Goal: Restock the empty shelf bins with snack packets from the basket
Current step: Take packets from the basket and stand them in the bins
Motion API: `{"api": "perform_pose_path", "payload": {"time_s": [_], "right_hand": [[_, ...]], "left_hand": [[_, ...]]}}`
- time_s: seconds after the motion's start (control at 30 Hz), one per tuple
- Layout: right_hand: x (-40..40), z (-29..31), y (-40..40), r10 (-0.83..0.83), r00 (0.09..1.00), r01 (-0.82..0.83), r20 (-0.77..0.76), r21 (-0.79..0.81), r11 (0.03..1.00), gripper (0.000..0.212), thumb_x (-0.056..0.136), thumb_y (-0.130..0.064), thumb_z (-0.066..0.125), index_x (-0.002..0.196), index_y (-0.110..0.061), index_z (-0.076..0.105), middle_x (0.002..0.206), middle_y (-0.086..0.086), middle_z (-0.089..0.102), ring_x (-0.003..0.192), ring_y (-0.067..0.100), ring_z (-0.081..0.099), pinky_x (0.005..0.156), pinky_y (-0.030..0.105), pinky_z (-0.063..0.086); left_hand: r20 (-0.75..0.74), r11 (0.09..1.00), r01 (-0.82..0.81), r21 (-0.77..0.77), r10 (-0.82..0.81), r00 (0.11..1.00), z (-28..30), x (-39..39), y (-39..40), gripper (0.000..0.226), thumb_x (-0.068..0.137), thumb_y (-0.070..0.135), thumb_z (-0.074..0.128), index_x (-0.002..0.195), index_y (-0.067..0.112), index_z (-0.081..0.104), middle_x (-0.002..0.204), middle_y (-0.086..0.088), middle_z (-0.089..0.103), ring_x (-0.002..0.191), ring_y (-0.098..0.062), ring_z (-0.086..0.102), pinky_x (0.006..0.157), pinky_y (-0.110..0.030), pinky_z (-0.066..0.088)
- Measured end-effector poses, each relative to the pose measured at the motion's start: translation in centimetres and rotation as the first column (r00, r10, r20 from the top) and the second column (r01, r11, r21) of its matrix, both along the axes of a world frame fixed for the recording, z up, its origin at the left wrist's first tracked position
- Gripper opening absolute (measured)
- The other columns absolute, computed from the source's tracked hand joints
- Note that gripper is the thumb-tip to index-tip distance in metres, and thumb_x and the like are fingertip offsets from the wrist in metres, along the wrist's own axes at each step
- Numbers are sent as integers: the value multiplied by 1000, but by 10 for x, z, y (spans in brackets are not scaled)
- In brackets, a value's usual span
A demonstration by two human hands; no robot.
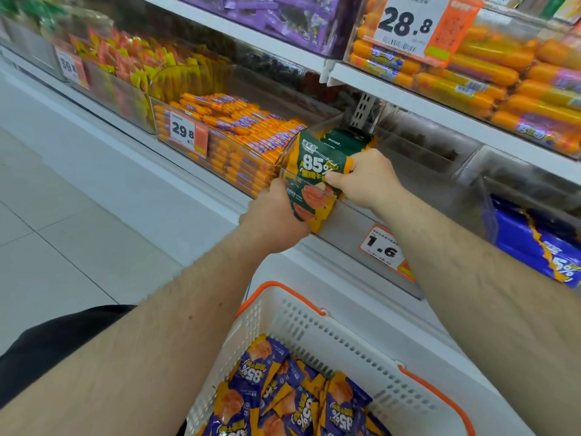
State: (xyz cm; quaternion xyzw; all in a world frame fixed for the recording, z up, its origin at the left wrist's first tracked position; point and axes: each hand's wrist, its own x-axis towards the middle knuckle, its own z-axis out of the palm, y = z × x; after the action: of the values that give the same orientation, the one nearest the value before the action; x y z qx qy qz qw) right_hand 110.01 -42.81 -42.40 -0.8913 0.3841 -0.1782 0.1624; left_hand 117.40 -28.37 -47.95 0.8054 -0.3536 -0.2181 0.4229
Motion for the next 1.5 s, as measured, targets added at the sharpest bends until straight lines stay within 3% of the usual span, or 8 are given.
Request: {"api": "perform_pose_path", "payload": {"time_s": [0.4, 0.9, 1.03, 1.1, 1.17, 1.23, 1.33, 1.5], "right_hand": [[26, 20, 0, 102, 976, -155, -195, -281, 947, 16, 87, -36, 72, 85, -22, 65, 85, -2, 61, 82, 20, 55, 68, 30, 39], [41, -4, 8, -60, 961, -24, -271, -295, 955, 11, 87, -20, 71, 97, -20, 72, 95, -1, 67, 82, 21, 60, 57, 28, 44], [17, -3, 6, -81, 997, 79, 2, -254, 964, 17, 85, -38, 67, 86, -21, 69, 85, -5, 66, 79, 18, 60, 65, 29, 47], [3, 8, 2, -185, 939, 197, 290, -14, 980, 28, 86, -48, 61, 93, -21, 65, 83, -6, 60, 76, 16, 54, 70, 29, 42], [-1, 16, -10, -401, 807, 121, 433, 544, 830, 52, 92, -55, 52, 130, -18, 55, 110, 2, 62, 98, 22, 58, 86, 37, 45], [3, 11, -25, -579, 758, 31, 299, 871, 490, 75, 96, -61, 41, 155, -21, 21, 158, 6, 30, 142, 35, 32, 114, 56, 28], [36, -33, -86, -536, 834, -29, 126, 982, 186, 104, 70, -83, 44, 154, -25, 22, 162, 4, 23, 143, 43, 28, 103, 78, 21], [33, -25, -69, -431, 893, -72, 131, 986, 150, 105, 69, -93, 24, 134, -17, 58, 131, 22, 61, 117, 50, 57, 100, 73, 33]], "left_hand": [[66, 998, 27, 51, -30, 997, -12, 6, -8, 81, 79, 34, 76, 143, 21, 28, 140, -7, 45, 125, -28, 47, 100, -49, 46], [144, 988, 94, 124, -112, 983, -20, -4, -15, 73, 80, 33, 73, 138, 20, 32, 134, -6, 50, 117, -28, 51, 97, -48, 47], [152, 981, 162, 108, -177, 972, -23, -12, -13, 77, 83, 30, 72, 146, 24, 28, 140, -1, 48, 124, -24, 49, 102, -45, 44], [152, 986, 156, 57, -163, 975, -24, -15, -14, 75, 84, 27, 71, 147, 24, 29, 142, -1, 46, 125, -23, 48, 103, -43, 44], [164, 998, 52, -38, -45, 985, -26, -13, -20, 69, 84, 27, 70, 143, 20, 35, 140, -5, 43, 125, -25, 45, 100, -39, 44], [145, 976, -125, -177, 151, 978, -29, -7, -28, 64, 84, 32, 70, 138, 15, 40, 138, -8, 40, 126, -26, 41, 98, -38, 40], [34, 913, -291, -285, 313, 949, -25, 6, -40, 83, 77, 37, 75, 144, 11, 34, 148, -7, 30, 137, -23, 30, 110, -41, 34], [-15, 897, -294, -329, 307, 952, -10, 22, -60, 90, 86, 35, 64, 155, 13, 11, 163, 0, 7, 150, -17, 5, 120, -46, 14]]}}
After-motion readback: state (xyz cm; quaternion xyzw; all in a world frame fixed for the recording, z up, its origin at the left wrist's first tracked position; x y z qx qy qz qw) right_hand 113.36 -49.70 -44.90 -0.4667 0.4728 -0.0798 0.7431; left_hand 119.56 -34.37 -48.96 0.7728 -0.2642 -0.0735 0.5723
